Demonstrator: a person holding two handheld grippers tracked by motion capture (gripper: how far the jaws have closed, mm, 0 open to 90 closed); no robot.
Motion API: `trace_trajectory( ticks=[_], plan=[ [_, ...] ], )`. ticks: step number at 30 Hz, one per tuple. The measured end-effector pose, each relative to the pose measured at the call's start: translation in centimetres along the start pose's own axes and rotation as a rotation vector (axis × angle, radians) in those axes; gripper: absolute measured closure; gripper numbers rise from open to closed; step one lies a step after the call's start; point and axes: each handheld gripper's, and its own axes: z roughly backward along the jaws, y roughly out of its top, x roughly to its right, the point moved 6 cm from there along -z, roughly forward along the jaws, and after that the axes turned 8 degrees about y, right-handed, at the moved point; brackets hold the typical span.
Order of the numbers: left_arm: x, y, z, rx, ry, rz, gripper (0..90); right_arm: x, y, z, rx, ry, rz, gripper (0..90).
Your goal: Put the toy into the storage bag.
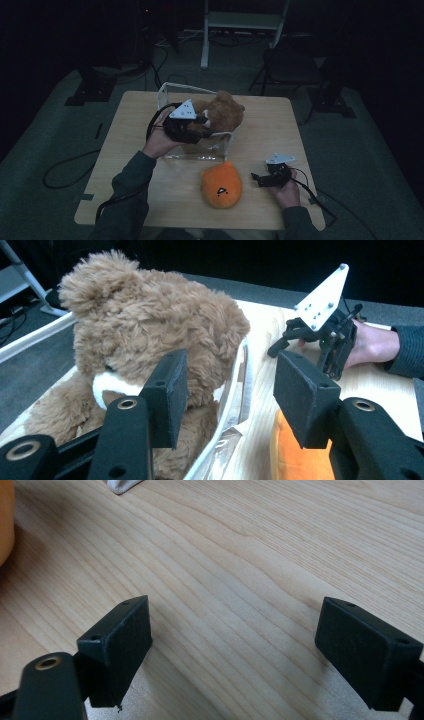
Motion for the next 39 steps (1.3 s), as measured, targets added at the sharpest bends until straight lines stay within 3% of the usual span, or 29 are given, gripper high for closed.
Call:
trace_trajectory(
  ticks=[22,39],
  plan=[
    [0.6,-2.9,-0.6,-0.015,-0.017,0.037,48.3,0.0,0.0,0.0,0.000,0.000,0.001,14.3],
    [1.6,-3.6,-0.2,0.011,-0.026,0.051,47.7,0.0,0.0,0.0,-0.001,0.000,0.001,14.3]
  ],
)
